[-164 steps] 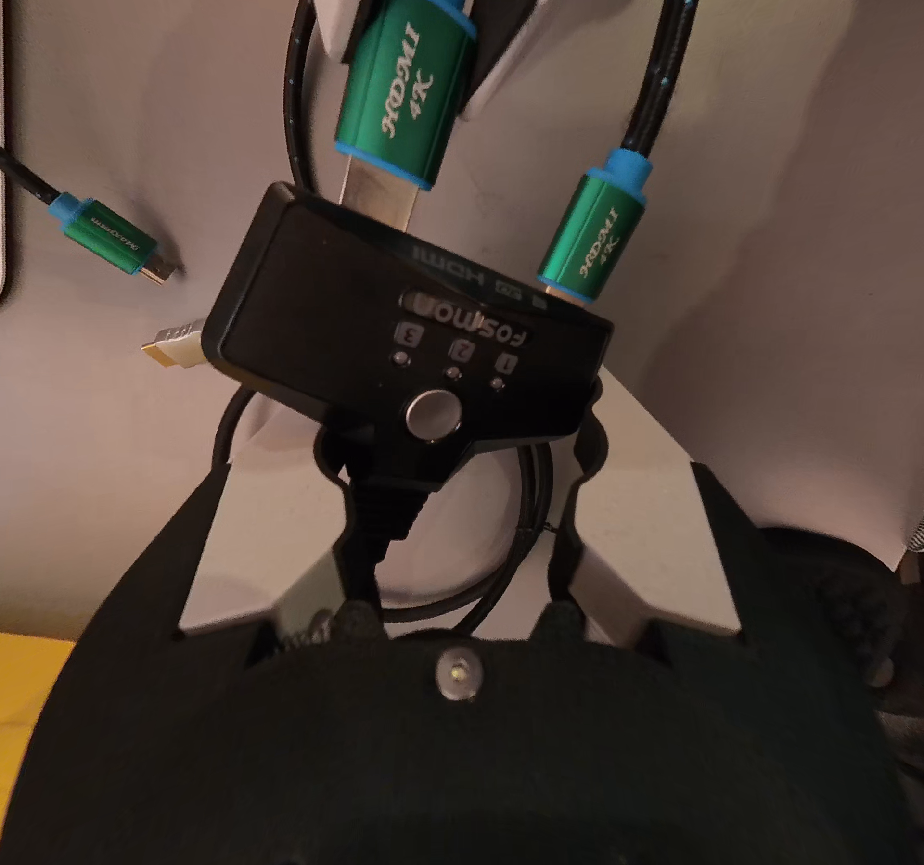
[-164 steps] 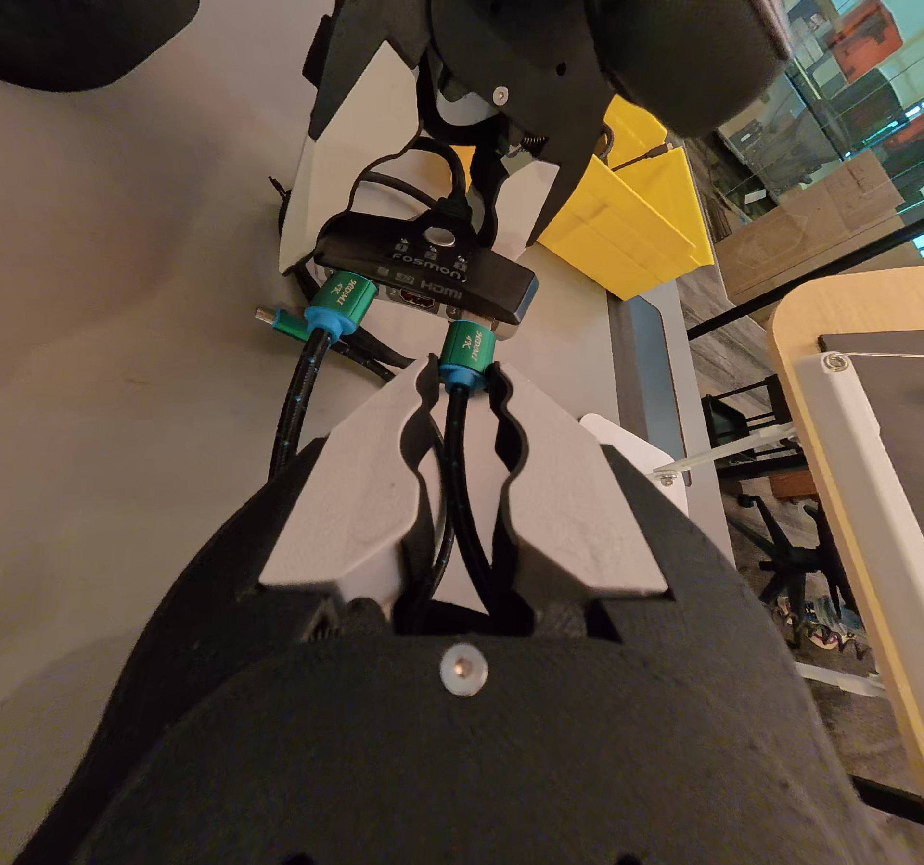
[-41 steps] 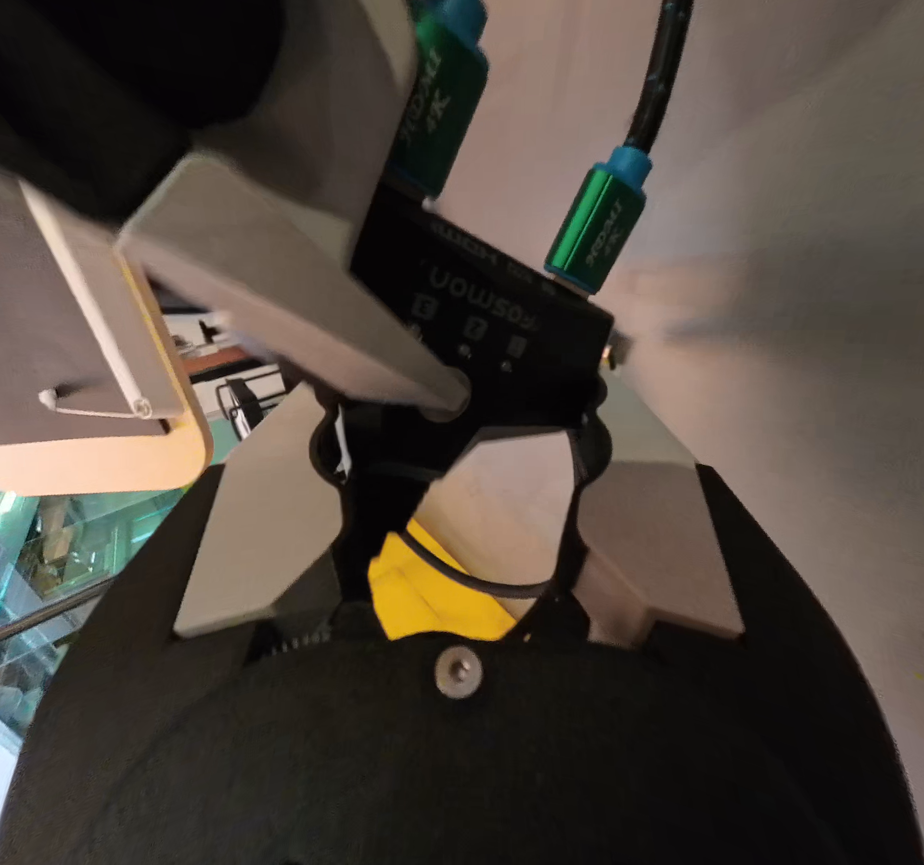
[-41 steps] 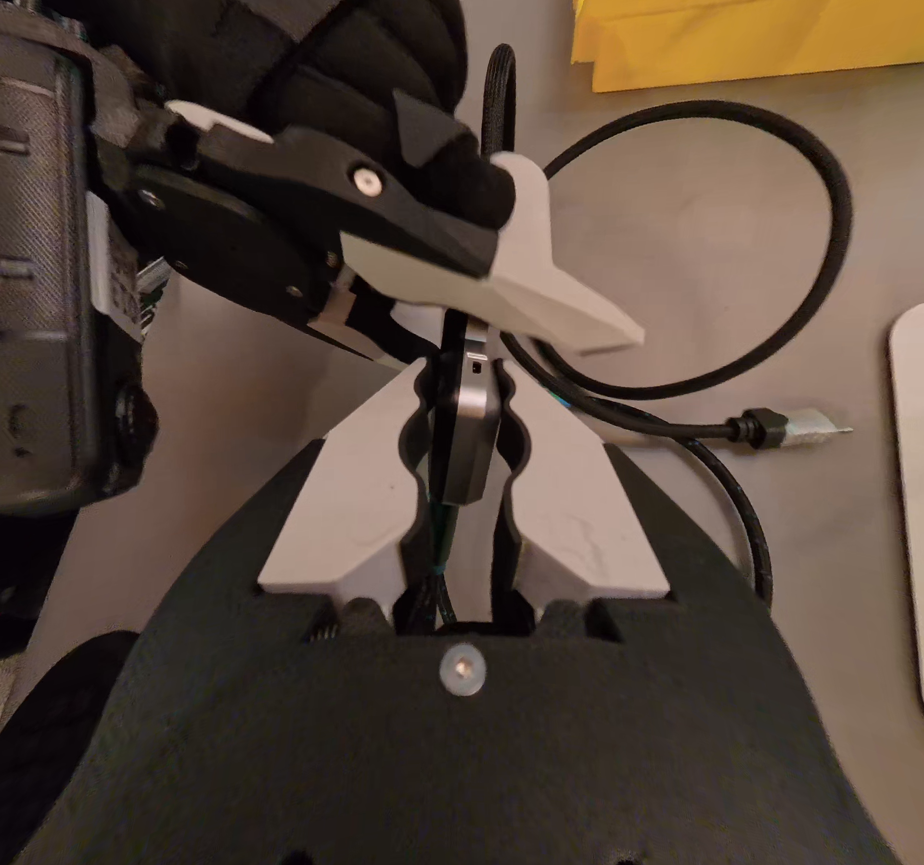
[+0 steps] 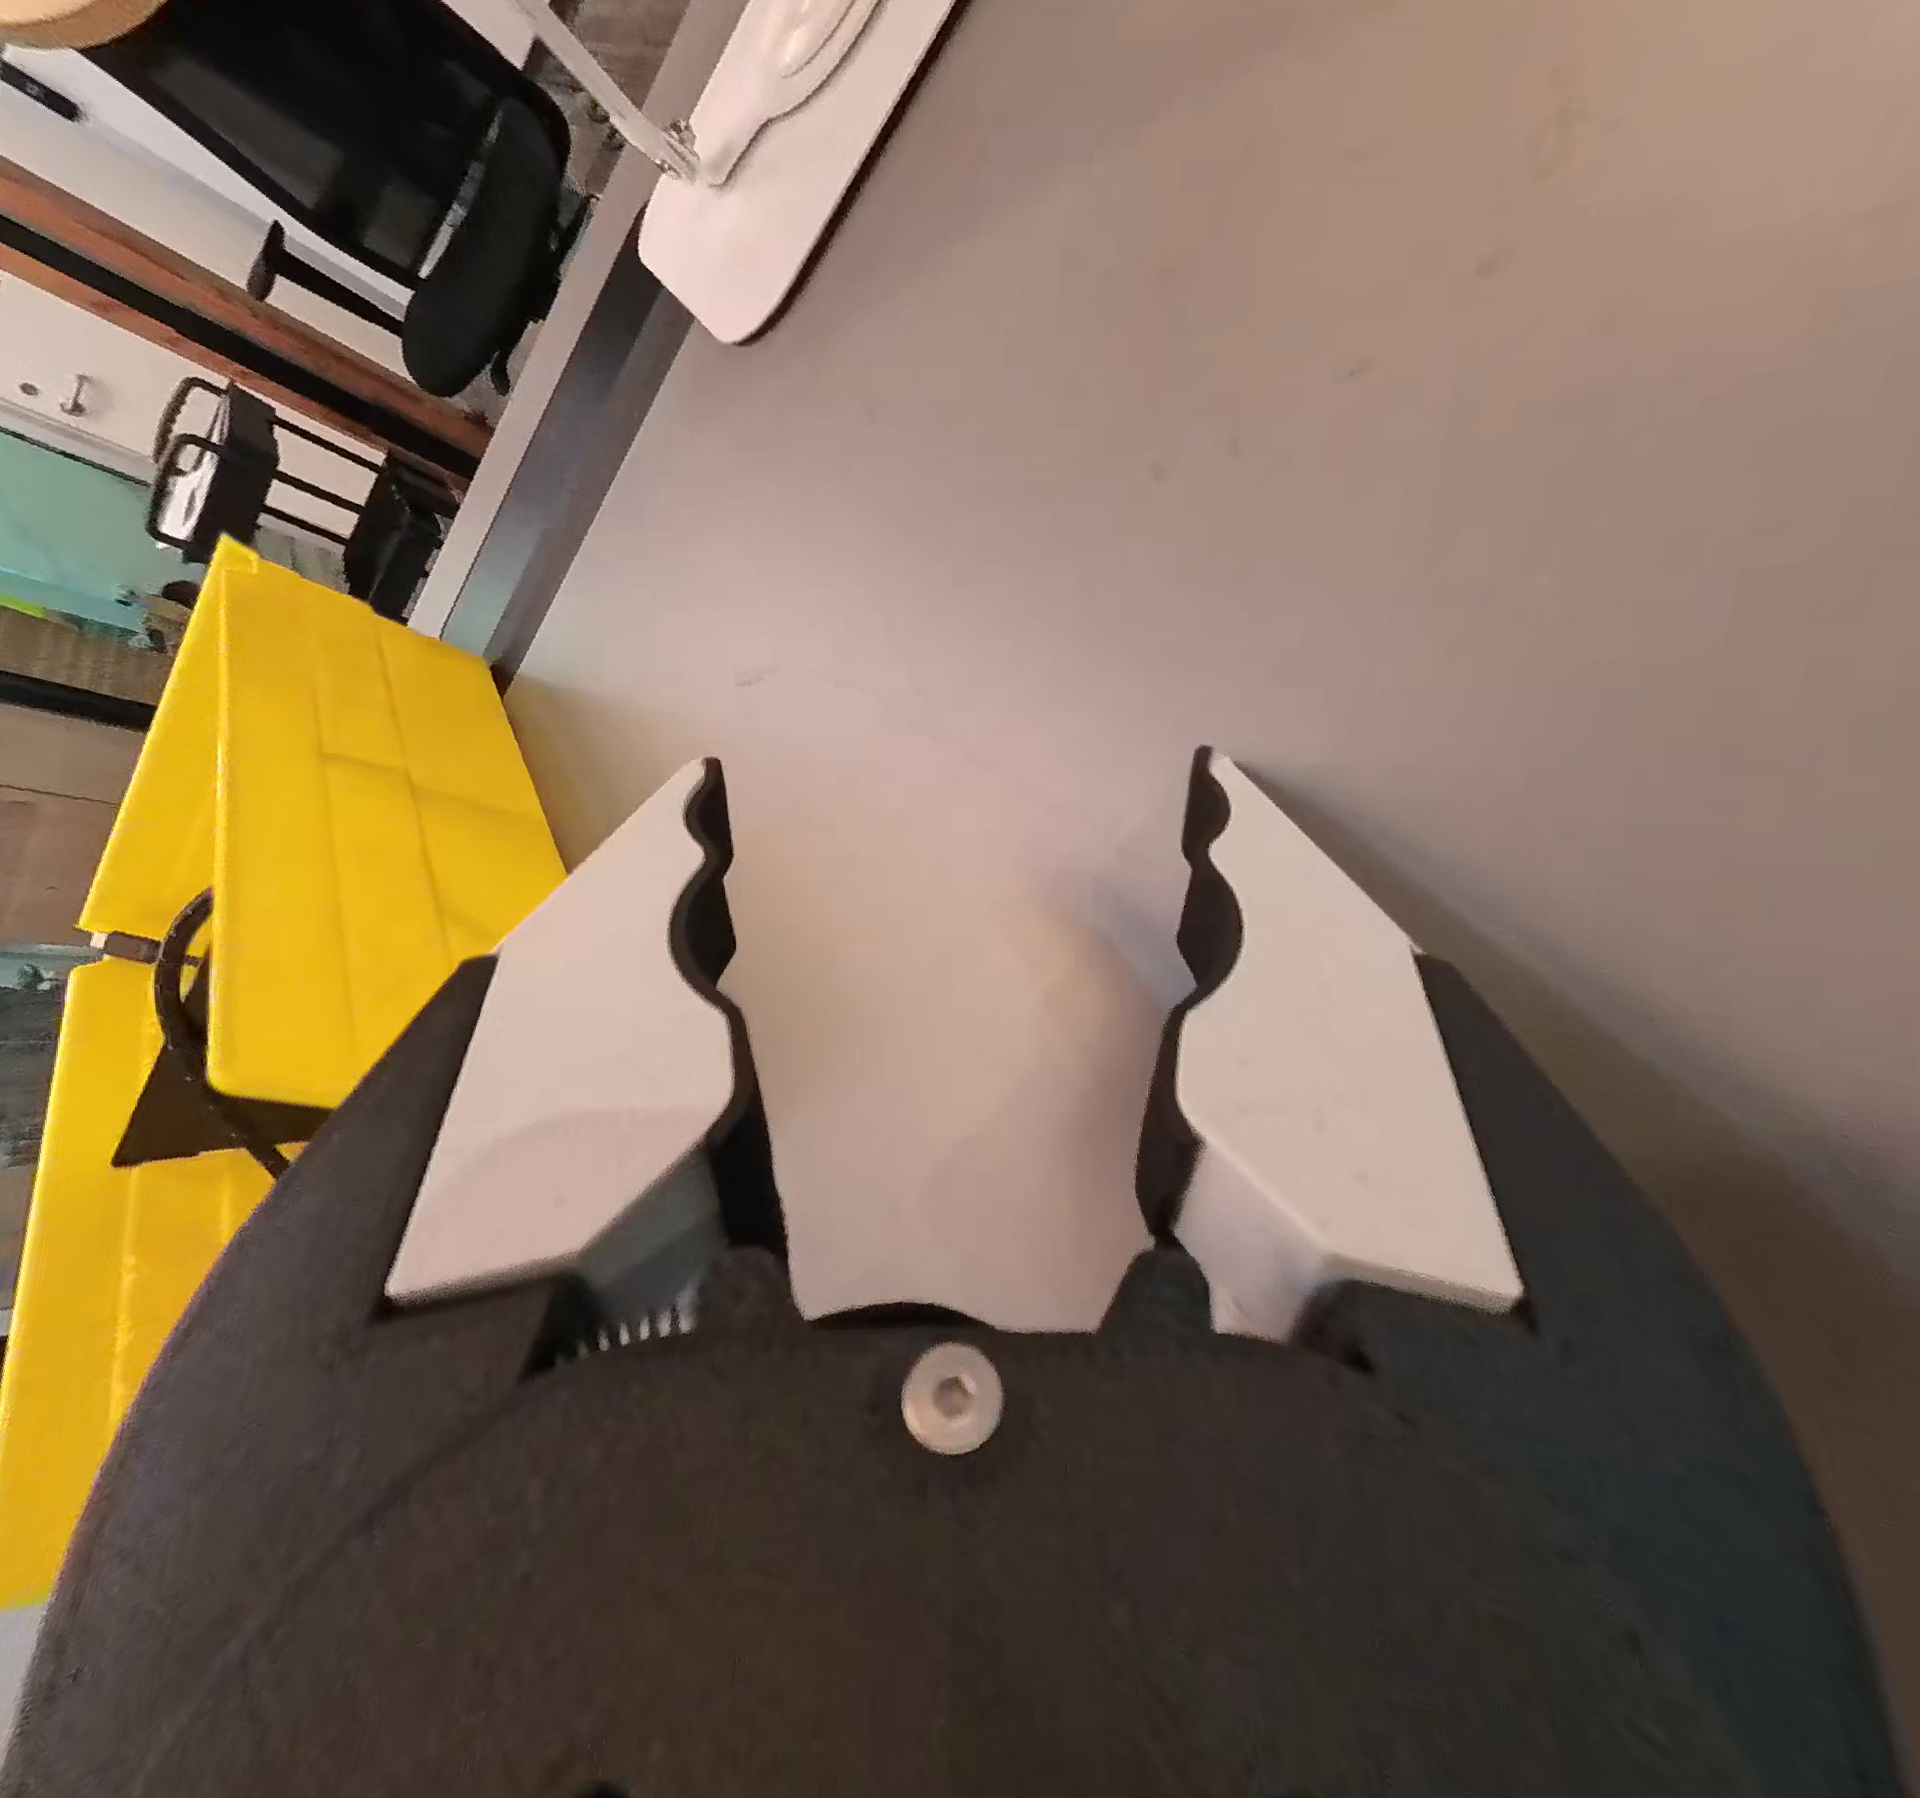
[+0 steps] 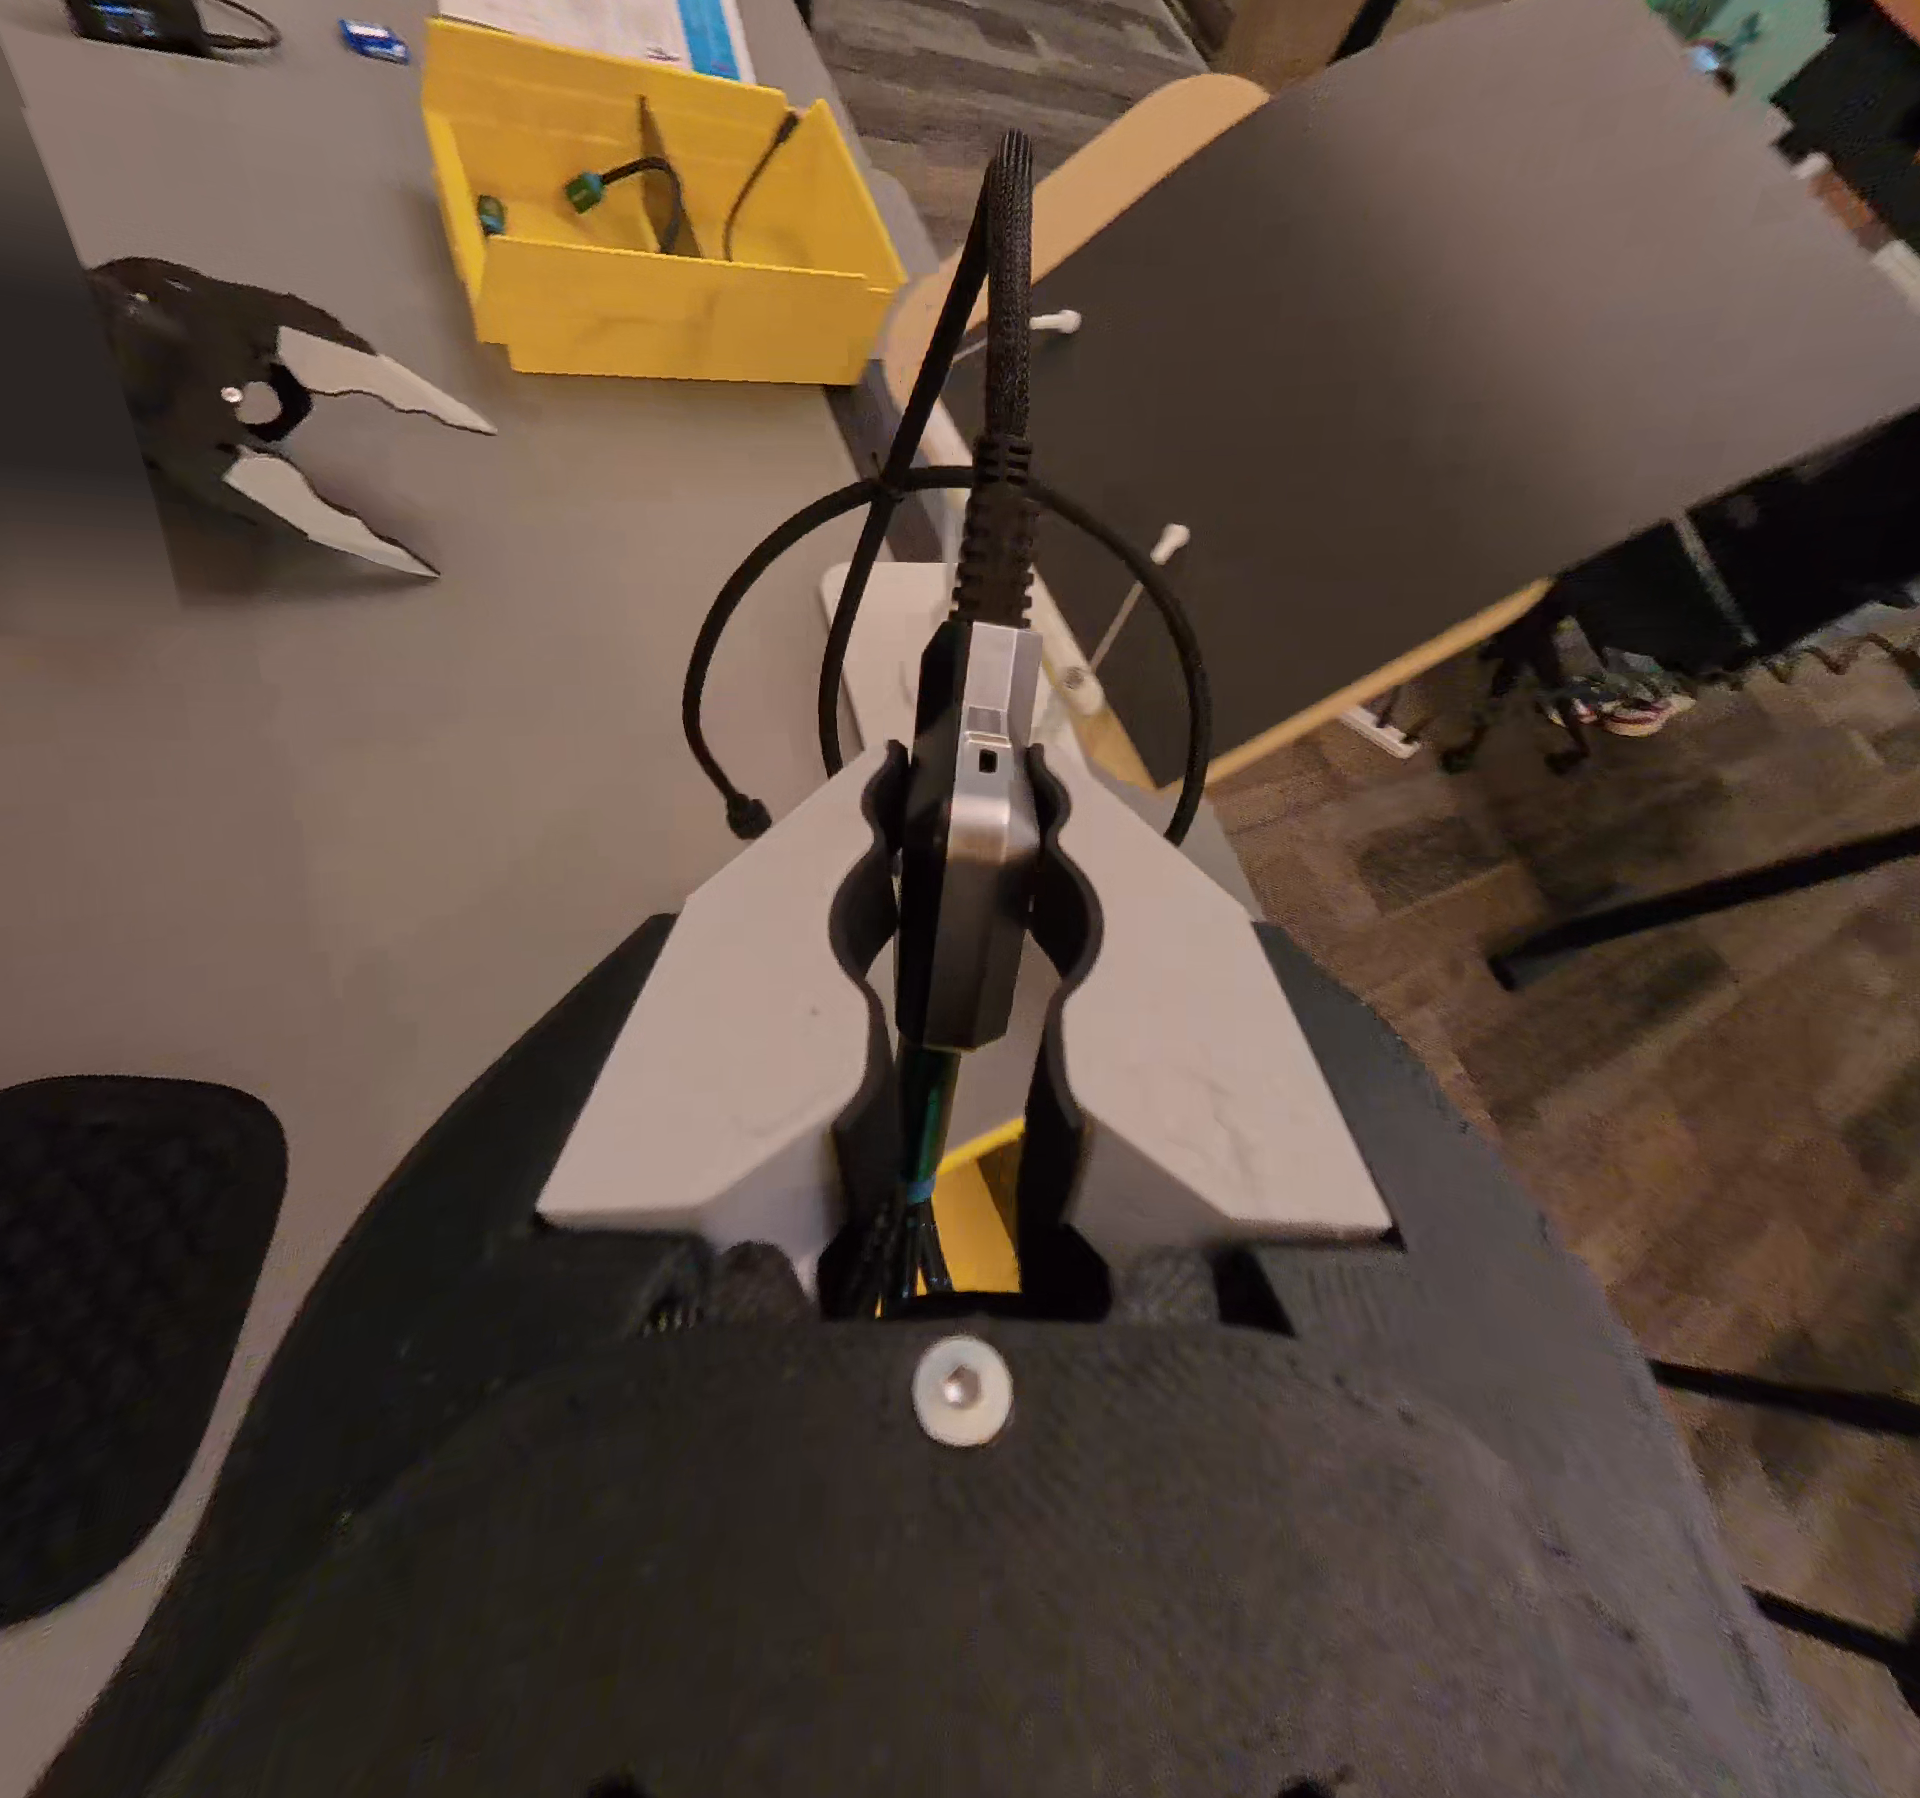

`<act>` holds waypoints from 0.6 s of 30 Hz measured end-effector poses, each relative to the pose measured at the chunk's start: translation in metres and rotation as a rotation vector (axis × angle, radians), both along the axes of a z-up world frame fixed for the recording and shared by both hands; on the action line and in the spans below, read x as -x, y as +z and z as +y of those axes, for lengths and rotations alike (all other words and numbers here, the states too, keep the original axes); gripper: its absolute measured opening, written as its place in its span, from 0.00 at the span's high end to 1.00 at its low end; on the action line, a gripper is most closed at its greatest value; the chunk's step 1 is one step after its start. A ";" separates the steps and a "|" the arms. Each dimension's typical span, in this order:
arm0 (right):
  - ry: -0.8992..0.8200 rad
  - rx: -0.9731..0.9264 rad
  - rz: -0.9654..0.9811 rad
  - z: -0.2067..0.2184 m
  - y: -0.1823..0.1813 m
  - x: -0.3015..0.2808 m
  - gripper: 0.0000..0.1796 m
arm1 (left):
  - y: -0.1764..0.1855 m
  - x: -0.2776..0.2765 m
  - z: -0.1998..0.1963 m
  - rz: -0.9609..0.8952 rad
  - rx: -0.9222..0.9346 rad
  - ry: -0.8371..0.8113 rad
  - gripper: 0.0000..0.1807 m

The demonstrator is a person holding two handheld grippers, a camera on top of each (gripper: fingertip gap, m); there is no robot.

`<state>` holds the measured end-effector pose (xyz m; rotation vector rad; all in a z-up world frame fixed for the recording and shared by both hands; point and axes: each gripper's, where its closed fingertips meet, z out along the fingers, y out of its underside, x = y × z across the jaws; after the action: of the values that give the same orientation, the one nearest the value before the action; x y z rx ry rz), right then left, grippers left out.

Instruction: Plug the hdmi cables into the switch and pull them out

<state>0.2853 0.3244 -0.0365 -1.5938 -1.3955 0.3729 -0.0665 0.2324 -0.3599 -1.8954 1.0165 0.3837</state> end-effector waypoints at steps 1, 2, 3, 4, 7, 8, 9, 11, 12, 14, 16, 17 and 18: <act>-0.019 -0.011 0.001 0.004 0.008 -0.009 0.89 | 0.000 0.000 0.001 -0.003 -0.002 0.002 0.53; -0.038 -0.026 -0.002 0.007 0.015 -0.017 0.89 | 0.000 0.001 0.003 -0.008 -0.002 0.007 0.53; -0.056 -0.043 -0.007 0.010 0.023 -0.025 0.89 | -0.001 0.002 0.005 -0.015 -0.001 0.016 0.53; -0.073 -0.061 -0.013 0.012 0.031 -0.033 0.89 | -0.001 0.003 0.006 -0.022 0.002 0.024 0.53; -0.136 -0.128 -0.070 0.019 0.051 -0.057 0.89 | -0.002 0.004 0.010 -0.040 0.010 0.035 0.54; -0.163 -0.147 -0.099 0.022 0.056 -0.066 0.89 | -0.002 0.004 0.011 -0.043 0.011 0.035 0.54; -0.190 -0.163 -0.130 0.025 0.061 -0.076 0.89 | -0.003 0.003 0.012 -0.044 0.013 0.034 0.55; -0.243 -0.180 -0.203 0.032 0.067 -0.095 0.89 | -0.003 0.003 0.013 -0.046 0.014 0.032 0.55; -0.269 -0.181 -0.243 0.037 0.068 -0.105 0.89 | -0.003 0.002 0.013 -0.046 0.013 0.030 0.56; -0.326 -0.183 -0.330 0.050 0.067 -0.125 0.89 | -0.004 0.002 0.013 -0.048 0.013 0.029 0.57; -0.368 -0.170 -0.418 0.064 0.060 -0.142 0.89 | -0.004 0.001 0.013 -0.052 0.016 0.026 0.57; -0.381 -0.158 -0.459 0.070 0.055 -0.148 0.89 | -0.004 0.002 0.013 -0.055 0.016 0.027 0.57; -0.388 -0.143 -0.512 0.076 0.048 -0.155 0.89 | -0.004 0.001 0.013 -0.056 0.017 0.026 0.57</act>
<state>0.4405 0.4008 0.0117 -1.8646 -1.3942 -0.3831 -0.0680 0.2450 -0.3644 -1.9260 0.9615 0.3360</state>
